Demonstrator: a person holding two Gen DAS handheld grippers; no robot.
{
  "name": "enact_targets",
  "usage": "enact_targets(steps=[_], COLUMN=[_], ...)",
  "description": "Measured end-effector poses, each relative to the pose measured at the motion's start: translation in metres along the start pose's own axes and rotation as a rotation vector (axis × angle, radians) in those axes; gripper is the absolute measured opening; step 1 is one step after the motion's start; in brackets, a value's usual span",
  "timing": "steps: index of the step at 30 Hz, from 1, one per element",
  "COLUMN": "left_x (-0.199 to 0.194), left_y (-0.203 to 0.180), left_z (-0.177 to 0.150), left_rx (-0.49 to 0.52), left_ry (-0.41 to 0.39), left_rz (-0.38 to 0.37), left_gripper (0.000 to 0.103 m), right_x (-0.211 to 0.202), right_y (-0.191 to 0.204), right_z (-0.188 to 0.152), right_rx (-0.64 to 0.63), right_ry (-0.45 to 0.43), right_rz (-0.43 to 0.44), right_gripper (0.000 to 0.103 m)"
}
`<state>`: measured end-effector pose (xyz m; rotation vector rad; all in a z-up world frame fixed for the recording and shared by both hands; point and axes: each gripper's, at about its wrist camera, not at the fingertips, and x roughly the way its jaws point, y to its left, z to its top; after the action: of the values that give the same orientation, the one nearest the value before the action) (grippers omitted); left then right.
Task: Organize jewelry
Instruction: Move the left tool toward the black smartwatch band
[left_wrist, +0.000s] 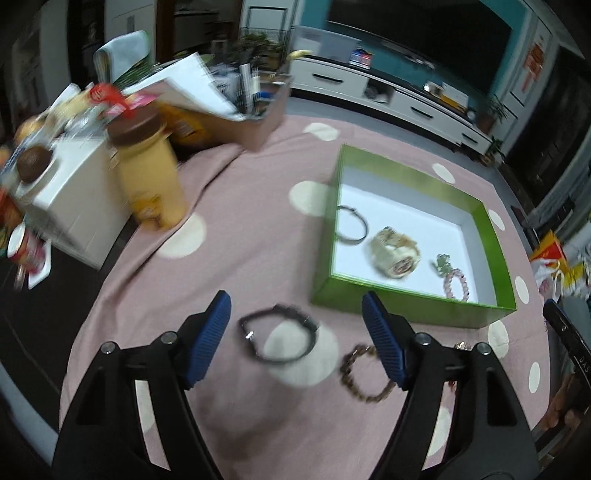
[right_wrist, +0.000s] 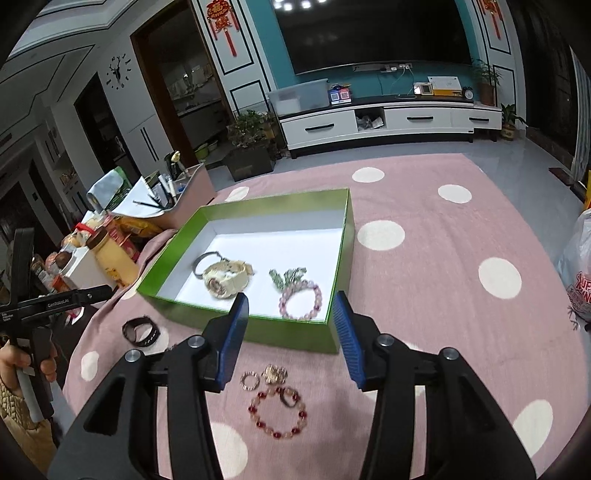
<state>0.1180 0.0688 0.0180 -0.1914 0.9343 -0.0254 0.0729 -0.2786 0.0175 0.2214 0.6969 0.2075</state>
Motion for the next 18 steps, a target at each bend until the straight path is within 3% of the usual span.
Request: enact_targets(steps=[10, 18], left_x=[-0.002, 0.01], left_y=[0.037, 0.032], left_z=[-0.053, -0.077], left_rx=[-0.118, -0.106], left_ry=[0.076, 0.127], left_rz=[-0.001, -0.018], left_gripper=[0.075, 0.075], right_x=[-0.017, -0.005], right_y=[0.009, -0.002], right_z=[-0.037, -0.072], right_rx=[-0.043, -0.031], right_ry=[0.063, 0.158], right_rz=[-0.003, -0.04], right_gripper=[0.048, 0.048])
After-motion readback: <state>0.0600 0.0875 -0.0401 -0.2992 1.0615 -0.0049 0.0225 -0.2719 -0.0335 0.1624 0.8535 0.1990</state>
